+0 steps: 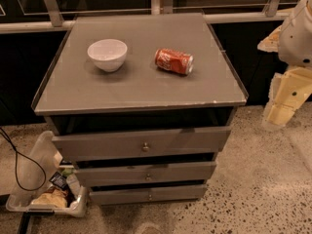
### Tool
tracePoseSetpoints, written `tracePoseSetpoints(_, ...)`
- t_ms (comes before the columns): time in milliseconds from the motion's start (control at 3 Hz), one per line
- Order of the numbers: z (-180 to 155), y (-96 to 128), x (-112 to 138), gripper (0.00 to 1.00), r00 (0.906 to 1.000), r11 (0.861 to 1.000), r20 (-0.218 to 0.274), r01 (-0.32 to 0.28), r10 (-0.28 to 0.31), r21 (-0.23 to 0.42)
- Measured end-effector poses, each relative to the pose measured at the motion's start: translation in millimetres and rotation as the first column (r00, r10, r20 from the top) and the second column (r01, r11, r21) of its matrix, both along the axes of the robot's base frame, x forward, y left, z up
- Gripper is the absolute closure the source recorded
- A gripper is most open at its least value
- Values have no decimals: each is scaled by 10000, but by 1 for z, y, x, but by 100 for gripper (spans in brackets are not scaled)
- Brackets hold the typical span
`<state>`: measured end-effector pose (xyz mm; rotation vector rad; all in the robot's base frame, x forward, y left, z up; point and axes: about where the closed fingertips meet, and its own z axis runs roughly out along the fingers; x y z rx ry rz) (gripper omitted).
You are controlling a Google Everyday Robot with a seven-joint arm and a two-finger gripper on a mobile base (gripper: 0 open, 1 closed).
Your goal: Open middle drawer
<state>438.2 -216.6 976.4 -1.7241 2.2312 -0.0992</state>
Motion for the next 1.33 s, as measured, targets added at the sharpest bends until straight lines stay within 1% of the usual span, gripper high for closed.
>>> tracePoseSetpoints(333,-4,4,1,0,10000,10000,29,2,-2,-53)
tracePoseSetpoints(667,-24,11,1,0,9999,9996,30,-163,162,213)
tracePoseSetpoints(1000,-58,19,-7,0,9989,9973,195,-431,420,590)
tracePoseSetpoints(1333,-104,22,-21,0,9958,9915,525,-797,746,1029)
